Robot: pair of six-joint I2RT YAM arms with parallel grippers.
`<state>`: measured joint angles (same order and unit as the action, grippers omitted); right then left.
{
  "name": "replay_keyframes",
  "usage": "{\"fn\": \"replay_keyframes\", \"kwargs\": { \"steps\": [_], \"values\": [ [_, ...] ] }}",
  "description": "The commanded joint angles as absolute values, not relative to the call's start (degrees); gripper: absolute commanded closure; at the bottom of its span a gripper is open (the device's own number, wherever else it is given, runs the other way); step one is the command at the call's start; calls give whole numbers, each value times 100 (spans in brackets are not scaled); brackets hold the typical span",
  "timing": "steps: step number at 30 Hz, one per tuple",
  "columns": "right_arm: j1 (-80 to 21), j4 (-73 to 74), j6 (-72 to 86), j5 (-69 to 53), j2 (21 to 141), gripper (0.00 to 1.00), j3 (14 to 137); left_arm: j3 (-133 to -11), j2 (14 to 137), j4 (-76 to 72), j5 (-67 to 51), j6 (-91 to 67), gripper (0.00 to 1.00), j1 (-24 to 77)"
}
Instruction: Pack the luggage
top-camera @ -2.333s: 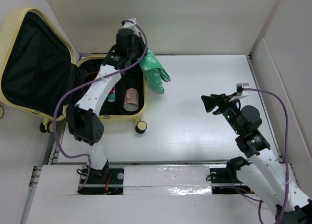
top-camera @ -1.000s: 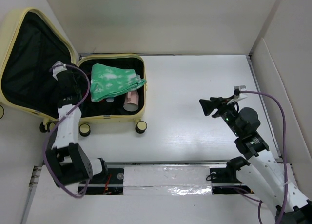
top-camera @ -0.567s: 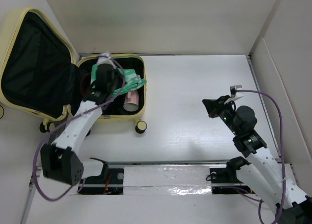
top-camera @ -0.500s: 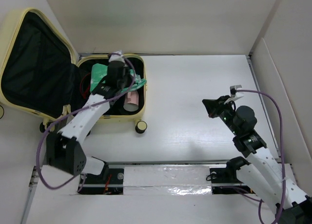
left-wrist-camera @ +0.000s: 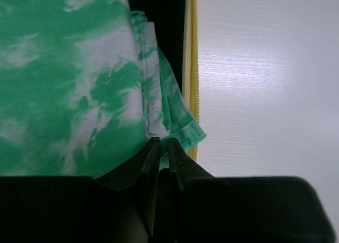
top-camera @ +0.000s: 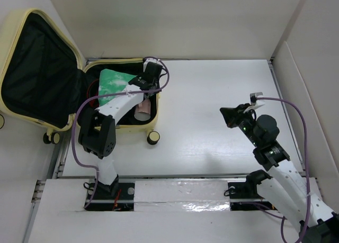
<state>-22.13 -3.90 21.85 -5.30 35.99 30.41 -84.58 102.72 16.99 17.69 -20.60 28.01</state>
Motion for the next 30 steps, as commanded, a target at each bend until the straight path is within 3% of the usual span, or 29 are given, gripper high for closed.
{"fn": "replay_keyframes", "kwargs": {
  "steps": [1, 15, 18, 20, 21, 23, 27, 29, 30],
  "values": [
    [-2180, -633, 2109, -483, 3560, 90, 3103, -8447, 10388, 1916, 2303, -2048, 91, 2786],
    [-2180, -624, 2118, -466, 3568, 88, 3103, -8112, 11004, 2065, 2716, -2162, 99, 2128],
    [-2180, -694, 2127, -483, 3577, 87, 3076, -8078, 10777, 1987, 2620, -2259, 94, 2021],
    [-2180, -703, 2136, -536, 3638, 84, 3076, -7937, 10154, 1706, 2374, -2328, 83, 2021],
    [-2180, -703, 2136, -554, 3656, 83, 3085, -7771, 9916, 1592, 2243, -2364, 71, 2021],
    [-2180, -712, 2127, -589, 3674, 78, 3094, -7647, 9099, 1398, 1953, -2530, 58, 2021],
    [-2180, -703, 2118, -571, 3604, 72, 3085, -7349, 7834, 1599, 2178, -2951, 58, 1969],
    [-2180, -694, 2066, -589, 3603, 72, 3094, -7155, 6947, 1835, 2854, -3198, 64, 1969],
    [-2232, -694, 2048, -615, 3621, 79, 3102, -6902, 6300, 1985, 3448, -3486, 67, 1969]
  ]
}}
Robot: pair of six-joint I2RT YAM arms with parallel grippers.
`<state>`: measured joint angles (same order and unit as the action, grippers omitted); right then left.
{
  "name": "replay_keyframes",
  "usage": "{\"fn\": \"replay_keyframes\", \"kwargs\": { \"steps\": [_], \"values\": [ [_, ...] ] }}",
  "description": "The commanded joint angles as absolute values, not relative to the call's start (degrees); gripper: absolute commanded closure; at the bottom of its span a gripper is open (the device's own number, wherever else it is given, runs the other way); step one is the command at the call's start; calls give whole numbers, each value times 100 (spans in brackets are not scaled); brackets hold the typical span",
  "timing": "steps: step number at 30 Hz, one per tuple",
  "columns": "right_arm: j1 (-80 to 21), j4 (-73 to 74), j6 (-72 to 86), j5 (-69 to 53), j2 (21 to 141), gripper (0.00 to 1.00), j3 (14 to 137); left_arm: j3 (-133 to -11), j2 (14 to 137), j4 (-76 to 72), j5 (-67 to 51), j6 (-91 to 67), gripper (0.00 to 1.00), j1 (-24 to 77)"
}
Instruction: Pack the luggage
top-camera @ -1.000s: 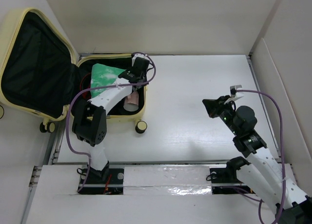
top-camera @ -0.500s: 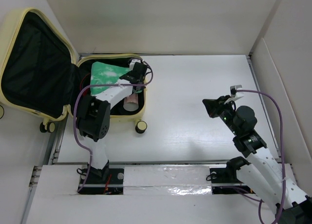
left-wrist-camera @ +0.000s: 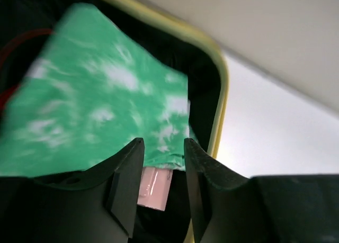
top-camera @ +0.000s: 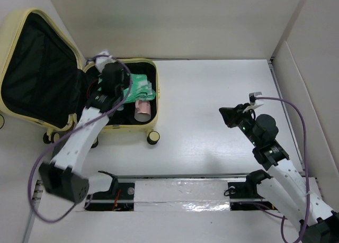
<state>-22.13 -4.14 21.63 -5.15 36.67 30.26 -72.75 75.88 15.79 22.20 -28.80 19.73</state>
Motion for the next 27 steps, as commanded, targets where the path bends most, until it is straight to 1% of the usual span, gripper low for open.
{"fn": "replay_keyframes", "kwargs": {
  "steps": [1, 2, 4, 5, 7, 8, 11, 14, 15, 16, 17, 18, 19, 20, 21, 22, 23, 24, 25, 26, 27],
  "values": [
    [-2232, -694, 2030, -641, 3647, 85, 3111, -6760, 5980, 1986, 3454, -3585, 68, 1969],
    [-2232, -686, 2013, -720, 3674, 90, 3129, -6628, 5637, 2108, 3933, -3656, 69, 1917],
    [-2232, -589, 1952, -756, 3691, 98, 3208, -6356, 4787, 2319, 4261, -3831, 72, 1672],
    [-2232, -571, 1942, -799, 3683, 99, 3217, -6320, 4546, 2634, 4576, -3893, 74, 1583],
    [-2232, -580, 1916, -835, 3639, 99, 3208, -6319, 4046, 3048, 5033, -4164, 76, 1442],
    [-2232, -589, 1916, -826, 3595, 99, 3182, -6328, 3921, 3476, 5201, -4279, 76, 1441],
    [-2232, -650, 1907, -817, 3595, 96, 3155, -6153, 3630, 4111, 5920, -4456, 76, 1441],
    [-2232, -615, 1863, -879, 3673, 93, 3190, -5863, 3726, 4603, 6475, -4491, 67, 1441],
    [-2232, -598, 1855, -870, 3709, 93, 3208, -5836, 3805, 4832, 6425, -4752, 62, 1285],
    [-2232, -572, 1846, -861, 3726, 92, 3217, -5801, 3884, 4721, 6373, -4476, 61, 1283],
    [-2232, -554, 1846, -879, 3744, 92, 3225, -5722, 3954, 4137, 6033, -4091, 58, 1283],
    [-2232, -484, 1828, -896, 3753, 92, 3278, -5696, 4086, 4087, 5881, -3904, 51, 1153],
    [-2232, -457, 1811, -914, 3744, 91, 3287, -5869, 4505, 4235, 5784, -3981, 51, 969],
    [-2285, -431, 1802, -931, 3718, 91, 3305, -5906, 4726, 4114, 5235, -3799, 48, 610],
    [-2285, -405, 1793, -923, 3692, 90, 3313, -5906, 4903, 3878, 4620, -3379, 41, 6],
    [-2285, -387, 1793, -905, 3622, 90, 3313, -6028, 5104, 3824, 3970, -2862, 41, -1584],
    [-2285, -378, 1793, -827, 3578, 90, 3305, -5986, 5037, 3606, 3059, -2883, 42, -1800],
    [-2285, -387, 1802, -817, 3551, 90, 3287, -5872, 4914, 3412, 3128, -2752, 39, -1802],
    [-2285, -448, 1819, -800, 3533, 90, 3261, -5967, 4852, 3541, 3242, -3056, 38, -1915],
    [-2285, -422, 1828, -791, 3542, 90, 3278, -5950, 4799, 3716, 3800, -3119, 36, -1916],
    [-2285, -344, 1802, -808, 3551, 89, 3331, -5872, 4895, 3744, 3988, -3164, 31, -1916]
  ]
}}
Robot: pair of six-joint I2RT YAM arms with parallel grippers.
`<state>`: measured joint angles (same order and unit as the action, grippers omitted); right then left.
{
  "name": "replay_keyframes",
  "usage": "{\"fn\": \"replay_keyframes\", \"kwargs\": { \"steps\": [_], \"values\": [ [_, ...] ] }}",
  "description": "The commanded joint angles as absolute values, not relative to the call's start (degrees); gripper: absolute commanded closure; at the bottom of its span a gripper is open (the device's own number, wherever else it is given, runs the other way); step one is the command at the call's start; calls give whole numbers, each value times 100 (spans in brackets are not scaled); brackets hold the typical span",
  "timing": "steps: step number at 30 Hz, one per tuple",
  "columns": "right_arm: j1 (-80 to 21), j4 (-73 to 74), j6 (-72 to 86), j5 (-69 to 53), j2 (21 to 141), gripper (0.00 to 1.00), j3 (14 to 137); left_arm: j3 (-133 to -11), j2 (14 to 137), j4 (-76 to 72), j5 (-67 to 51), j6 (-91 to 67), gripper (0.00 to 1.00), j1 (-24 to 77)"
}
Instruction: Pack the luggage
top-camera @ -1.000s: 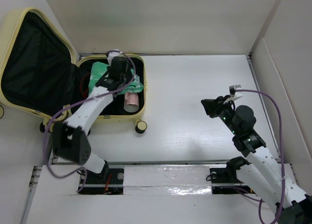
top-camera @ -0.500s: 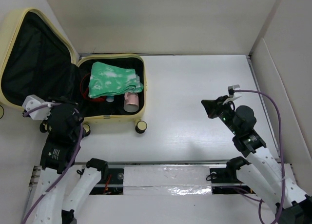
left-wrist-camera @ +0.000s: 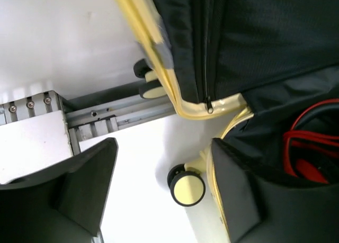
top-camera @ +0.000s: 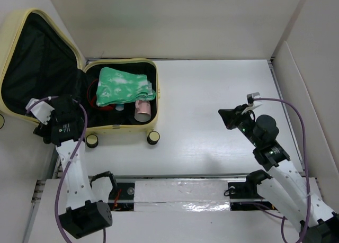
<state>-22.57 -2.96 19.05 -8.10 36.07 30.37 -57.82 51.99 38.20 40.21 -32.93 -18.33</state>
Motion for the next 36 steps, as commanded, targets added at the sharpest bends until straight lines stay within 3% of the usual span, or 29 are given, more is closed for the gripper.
{"fn": "replay_keyframes", "kwargs": {
  "steps": [1, 3, 8, 11, 12, 14, 20, 23, 28, 36],
  "values": [
    [-2285, -360, 1802, -843, 3559, 89, 3331, -5862, 4991, 3718, 4095, -3164, 27, -1916],
    [-2338, -352, 1784, -905, 3603, 89, 3340, -5958, 5246, 3735, 4297, -3339, 23, -1916],
    [-2338, -369, 1749, -1028, 3744, 89, 3375, -7013, 6177, 4227, 5473, -3489, 25, -1916],
    [-2391, -369, 1740, -1055, 3797, 89, 3393, -7303, 6556, 4035, 4997, -3200, 26, -2335],
    [-2391, -395, 1740, -1020, 3797, 89, 3384, -7321, 6626, 4008, 4601, -3217, 29, -2877],
    [-2443, -387, 1732, -985, 3849, 89, 3392, -7216, 6619, 3816, 4186, -3148, 35, -2883],
    [-2767, -413, 1688, -748, 4034, 89, 3428, -7408, 6820, 3866, 4385, -3138, 48, -2883],
    [-2969, -369, 1626, -607, 4174, 89, 3506, -7804, 7048, 3946, 4272, -3120, 62, -2883],
    [-3182, -334, 1582, -264, 4227, 89, 3551, -7569, 6875, 3736, 3983, -3085, 99, -2935],
    [-3234, -404, 1635, -229, 4412, 88, 3551, -6908, 6074, 2901, 3437, -2944, 100, -1479]
  ]
}}
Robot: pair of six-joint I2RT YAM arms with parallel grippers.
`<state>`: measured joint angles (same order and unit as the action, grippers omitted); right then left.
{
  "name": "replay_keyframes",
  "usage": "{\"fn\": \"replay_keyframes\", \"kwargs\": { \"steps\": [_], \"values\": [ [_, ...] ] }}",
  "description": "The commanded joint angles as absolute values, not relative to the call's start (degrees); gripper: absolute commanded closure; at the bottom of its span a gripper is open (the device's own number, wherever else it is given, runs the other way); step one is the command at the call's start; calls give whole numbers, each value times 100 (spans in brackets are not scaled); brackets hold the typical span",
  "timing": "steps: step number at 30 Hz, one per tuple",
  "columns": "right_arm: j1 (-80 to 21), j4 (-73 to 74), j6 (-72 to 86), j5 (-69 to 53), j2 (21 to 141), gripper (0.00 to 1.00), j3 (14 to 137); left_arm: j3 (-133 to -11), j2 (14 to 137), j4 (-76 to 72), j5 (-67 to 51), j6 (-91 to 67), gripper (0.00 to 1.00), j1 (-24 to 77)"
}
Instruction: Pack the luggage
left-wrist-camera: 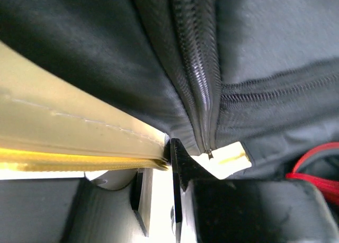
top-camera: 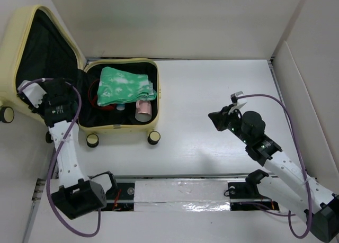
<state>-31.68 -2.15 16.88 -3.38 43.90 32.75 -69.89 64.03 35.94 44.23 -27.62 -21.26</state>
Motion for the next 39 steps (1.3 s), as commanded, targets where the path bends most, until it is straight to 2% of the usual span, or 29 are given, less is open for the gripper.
{"fn": "replay_keyframes", "kwargs": {
  "steps": [1, 4, 5, 8, 10, 16, 21, 24, 28, 31, 35, 38, 39],
  "values": [
    [-3234, -439, 1643, -229, 4421, 88, 3533, -6839, 5951, 2813, 3437, -2997, 100, -946],
    [-3234, -483, 1670, -167, 4491, 88, 3533, -7074, 5985, 2926, 3761, -3181, 100, 58],
    [-3234, -483, 1679, -167, 4552, 88, 3533, -7153, 6029, 3040, 4075, -3364, 100, 853],
    [-3234, -484, 1679, -141, 4658, 88, 3559, -7321, 6231, 3006, 4358, -3550, 100, 2357],
    [-3234, -475, 1679, -88, 4684, 88, 3568, -7243, 6407, 2988, 4438, -3630, 100, 3020],
    [-3287, -457, 1731, 149, 4755, 88, 3560, -6795, 6504, 2971, 4851, -3622, 100, 4358],
    [-3287, -527, 1828, 289, 5000, 88, 3560, -6969, 6829, 3734, 5676, -3744, 100, 5360],
    [-3287, -668, 1969, 614, 5360, 79, 3603, -7084, 7083, 3684, 5757, -3657, 100, 5520],
    [-3155, -738, 2109, 703, 6116, 50, 4051, -7127, 7391, 3155, 5678, -3287, 100, 5520],
    [-3155, -677, 2153, 450, 6784, 45, 4630, -7390, 7383, 3917, 6089, -3944, 100, 5520],
    [-3155, -754, 2127, 168, 6891, 44, 5054, -7401, 6655, 4867, 6460, -4561, 100, 5415],
    [-3155, -1037, 2040, 342, 7092, 43, 5193, -6998, 5742, 4835, 6005, -4763, 78, 4485],
    [-3103, -1028, 2013, 404, 7249, 42, 5299, -6805, 5470, 4677, 5855, -4772, 64, 4230]
  ]
}}
